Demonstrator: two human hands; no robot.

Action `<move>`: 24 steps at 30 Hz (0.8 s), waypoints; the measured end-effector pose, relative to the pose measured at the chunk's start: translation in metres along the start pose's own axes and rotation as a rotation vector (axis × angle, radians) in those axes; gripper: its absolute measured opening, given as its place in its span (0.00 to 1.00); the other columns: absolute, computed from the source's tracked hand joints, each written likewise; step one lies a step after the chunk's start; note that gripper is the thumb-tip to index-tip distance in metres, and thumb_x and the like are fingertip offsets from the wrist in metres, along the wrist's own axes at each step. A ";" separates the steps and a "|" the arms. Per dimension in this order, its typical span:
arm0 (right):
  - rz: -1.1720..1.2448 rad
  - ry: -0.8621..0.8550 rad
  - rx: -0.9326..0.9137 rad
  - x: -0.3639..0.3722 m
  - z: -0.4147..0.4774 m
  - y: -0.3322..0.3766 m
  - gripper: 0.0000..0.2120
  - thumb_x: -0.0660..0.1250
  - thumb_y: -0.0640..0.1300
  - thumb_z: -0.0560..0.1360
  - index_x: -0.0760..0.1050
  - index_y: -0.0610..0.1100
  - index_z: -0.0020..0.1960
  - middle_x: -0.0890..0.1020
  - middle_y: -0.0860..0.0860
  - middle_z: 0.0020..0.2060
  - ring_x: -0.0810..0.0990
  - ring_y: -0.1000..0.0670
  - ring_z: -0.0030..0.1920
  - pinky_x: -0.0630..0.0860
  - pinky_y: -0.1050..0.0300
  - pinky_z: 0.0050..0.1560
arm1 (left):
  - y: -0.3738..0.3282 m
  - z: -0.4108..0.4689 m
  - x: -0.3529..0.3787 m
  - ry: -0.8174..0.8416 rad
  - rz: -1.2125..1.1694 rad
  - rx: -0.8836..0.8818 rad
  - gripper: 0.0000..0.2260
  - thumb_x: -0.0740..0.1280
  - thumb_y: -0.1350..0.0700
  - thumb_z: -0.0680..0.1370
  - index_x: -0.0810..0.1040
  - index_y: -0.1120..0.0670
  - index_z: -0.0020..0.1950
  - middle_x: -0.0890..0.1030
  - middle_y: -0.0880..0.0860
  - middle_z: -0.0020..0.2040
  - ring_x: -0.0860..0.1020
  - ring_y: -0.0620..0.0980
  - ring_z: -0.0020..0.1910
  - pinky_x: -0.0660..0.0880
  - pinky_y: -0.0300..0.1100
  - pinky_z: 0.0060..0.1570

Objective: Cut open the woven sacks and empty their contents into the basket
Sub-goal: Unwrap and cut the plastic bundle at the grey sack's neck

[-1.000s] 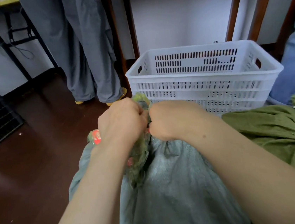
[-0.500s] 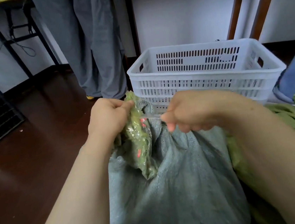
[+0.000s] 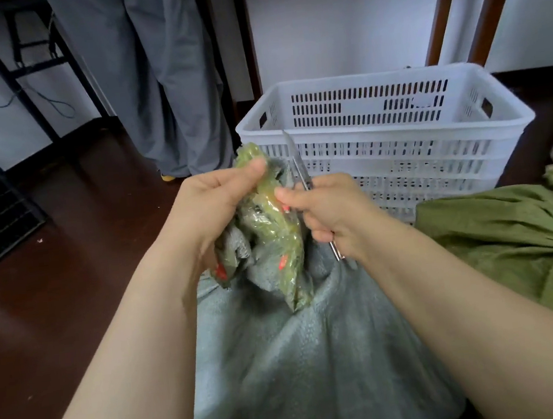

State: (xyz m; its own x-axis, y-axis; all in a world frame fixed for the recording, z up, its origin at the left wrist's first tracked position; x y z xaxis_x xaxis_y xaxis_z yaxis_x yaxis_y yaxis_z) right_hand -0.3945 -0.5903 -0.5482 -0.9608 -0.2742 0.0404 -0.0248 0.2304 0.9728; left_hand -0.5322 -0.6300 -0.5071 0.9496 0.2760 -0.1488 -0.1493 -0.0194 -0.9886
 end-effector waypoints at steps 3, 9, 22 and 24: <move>-0.084 -0.125 -0.144 -0.010 -0.002 0.020 0.09 0.71 0.41 0.74 0.73 0.42 0.38 0.71 0.50 0.27 0.65 0.57 0.19 0.62 0.64 0.20 | -0.001 -0.003 0.008 0.096 0.148 0.027 0.25 0.81 0.52 0.57 0.82 0.57 0.50 0.85 0.55 0.49 0.83 0.52 0.50 0.77 0.48 0.59; -0.334 -0.332 -0.516 -0.024 -0.006 0.057 0.13 0.70 0.44 0.73 0.69 0.45 0.33 0.71 0.50 0.28 0.68 0.51 0.31 0.67 0.57 0.36 | -0.016 0.007 0.016 0.012 0.350 0.132 0.11 0.79 0.60 0.65 0.77 0.57 0.38 0.76 0.49 0.30 0.72 0.41 0.25 0.73 0.33 0.29; -0.331 -0.216 -0.349 -0.020 0.004 0.031 0.12 0.71 0.45 0.73 0.77 0.35 0.41 0.73 0.49 0.29 0.69 0.51 0.30 0.68 0.56 0.37 | -0.030 -0.003 0.022 0.077 1.037 0.156 0.20 0.73 0.36 0.65 0.79 0.49 0.48 0.78 0.46 0.38 0.76 0.49 0.45 0.70 0.45 0.56; -0.316 -0.212 -0.352 -0.020 0.002 0.033 0.10 0.72 0.44 0.73 0.77 0.37 0.40 0.75 0.48 0.31 0.72 0.51 0.32 0.70 0.56 0.38 | -0.016 0.001 0.023 0.055 0.743 0.133 0.18 0.79 0.46 0.65 0.80 0.56 0.44 0.81 0.52 0.38 0.78 0.53 0.39 0.76 0.46 0.48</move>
State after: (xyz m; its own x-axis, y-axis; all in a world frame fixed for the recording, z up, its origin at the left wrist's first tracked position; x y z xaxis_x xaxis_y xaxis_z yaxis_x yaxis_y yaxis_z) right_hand -0.3763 -0.5751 -0.5174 -0.9573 -0.0756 -0.2791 -0.2633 -0.1709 0.9495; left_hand -0.5084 -0.6229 -0.4943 0.5980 0.1867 -0.7794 -0.7842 -0.0646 -0.6171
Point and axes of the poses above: each hand's wrist, its own z-axis towards the middle knuckle, its own x-axis out of the palm, y = z × x, the point moved 7 cm from there along z, towards the middle knuckle
